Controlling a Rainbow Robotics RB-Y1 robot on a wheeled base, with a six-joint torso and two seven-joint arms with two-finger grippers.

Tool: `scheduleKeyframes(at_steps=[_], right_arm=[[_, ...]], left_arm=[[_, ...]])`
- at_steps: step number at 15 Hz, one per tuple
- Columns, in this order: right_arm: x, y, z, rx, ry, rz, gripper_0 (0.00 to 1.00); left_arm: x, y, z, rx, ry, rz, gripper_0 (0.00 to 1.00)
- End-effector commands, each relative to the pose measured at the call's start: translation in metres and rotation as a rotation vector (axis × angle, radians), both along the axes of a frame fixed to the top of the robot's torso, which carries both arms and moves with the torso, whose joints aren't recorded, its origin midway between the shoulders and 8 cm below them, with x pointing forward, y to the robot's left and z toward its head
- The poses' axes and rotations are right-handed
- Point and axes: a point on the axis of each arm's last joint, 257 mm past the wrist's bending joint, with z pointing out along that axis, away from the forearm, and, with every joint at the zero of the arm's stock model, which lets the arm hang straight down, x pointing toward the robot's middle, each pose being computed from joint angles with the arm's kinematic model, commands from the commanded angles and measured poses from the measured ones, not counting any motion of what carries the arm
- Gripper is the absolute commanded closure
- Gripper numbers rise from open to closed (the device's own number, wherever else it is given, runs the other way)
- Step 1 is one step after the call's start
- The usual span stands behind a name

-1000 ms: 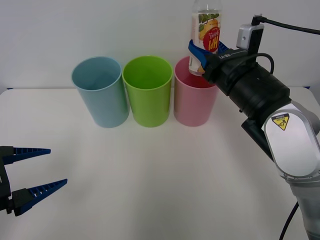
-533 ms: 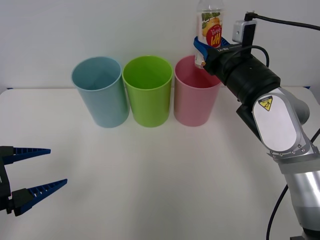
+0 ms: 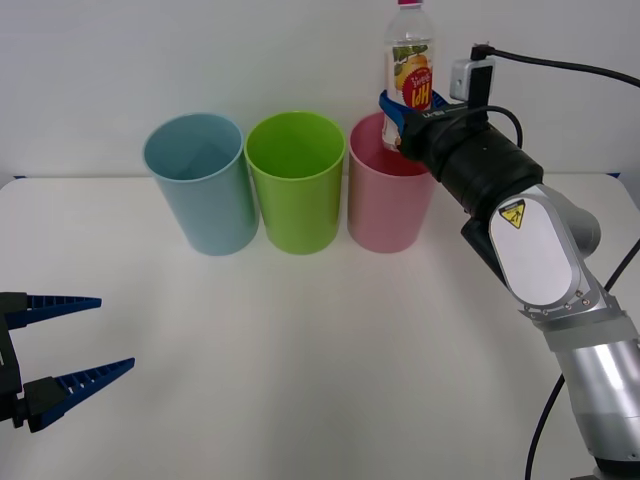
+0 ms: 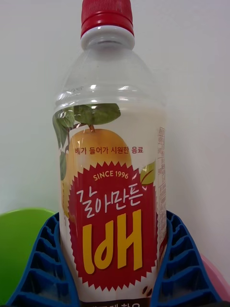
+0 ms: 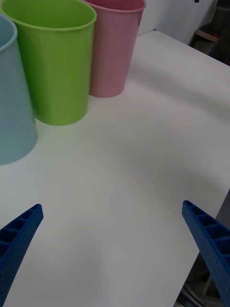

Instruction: Put cans in the blue bin and PET bottles in the pink bin and trash in the green bin.

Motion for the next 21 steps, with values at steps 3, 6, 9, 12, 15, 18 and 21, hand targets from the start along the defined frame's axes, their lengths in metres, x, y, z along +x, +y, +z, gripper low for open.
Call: scheduleKeyframes(at_steps=[3, 6, 9, 12, 15, 18, 21], right_arm=[[0.0033, -0.0019, -0.0099, -0.020, 0.009, -0.011, 1.00], [0.0043, -0.0023, -0.0120, -0.024, 0.007, -0.015, 0.75], [0.0041, -0.0001, -0.0144, -0.032, 0.009, -0.012, 0.06], [0.0037, 0.0005, -0.0136, -0.029, 0.007, -0.009, 0.00], [0.0037, 0.0002, -0.0134, -0.030, 0.006, -0.008, 0.00], [0.0033, 0.0008, -0.0127, -0.023, 0.006, -0.005, 0.00], [0.0026, 0.0015, -0.0076, -0.006, 0.005, 0.007, 0.00]], left_arm=[[0.0000, 0.0000, 0.0000, 0.000, 0.000, 0.000, 0.00], [0.0000, 0.0000, 0.0000, 0.000, 0.000, 0.000, 0.00], [0.0000, 0.0000, 0.0000, 0.000, 0.000, 0.000, 0.00], [0.0000, 0.0000, 0.0000, 0.000, 0.000, 0.000, 0.00], [0.0000, 0.0000, 0.0000, 0.000, 0.000, 0.000, 0.00], [0.0000, 0.0000, 0.0000, 0.000, 0.000, 0.000, 0.00], [0.0000, 0.0000, 0.0000, 0.000, 0.000, 0.000, 0.00]])
